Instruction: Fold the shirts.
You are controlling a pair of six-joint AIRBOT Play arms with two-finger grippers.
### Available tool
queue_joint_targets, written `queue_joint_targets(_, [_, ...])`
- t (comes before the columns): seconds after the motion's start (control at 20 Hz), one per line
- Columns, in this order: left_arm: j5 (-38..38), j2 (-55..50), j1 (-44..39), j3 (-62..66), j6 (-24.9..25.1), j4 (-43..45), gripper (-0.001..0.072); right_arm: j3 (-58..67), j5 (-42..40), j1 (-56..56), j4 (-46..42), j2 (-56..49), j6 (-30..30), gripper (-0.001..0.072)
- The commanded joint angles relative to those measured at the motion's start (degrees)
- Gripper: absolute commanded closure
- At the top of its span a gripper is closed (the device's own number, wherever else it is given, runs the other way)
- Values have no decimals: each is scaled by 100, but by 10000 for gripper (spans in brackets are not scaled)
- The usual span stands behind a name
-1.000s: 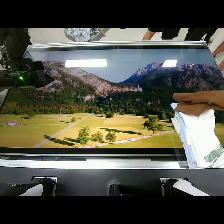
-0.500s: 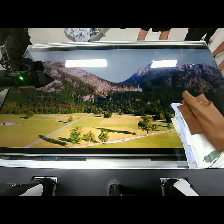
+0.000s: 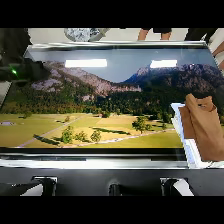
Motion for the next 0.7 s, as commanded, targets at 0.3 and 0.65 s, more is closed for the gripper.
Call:
queue_joint_targets(0.3, [-483, -254, -831, 627, -1757, 4212, 550, 1993, -1685, 3980, 813, -376, -404, 90])
queue_joint_targets(0.65, [-1491, 323, -868, -2535, -2177, 4017, 193, 815, -420, 6669, 20, -2122, 380, 15])
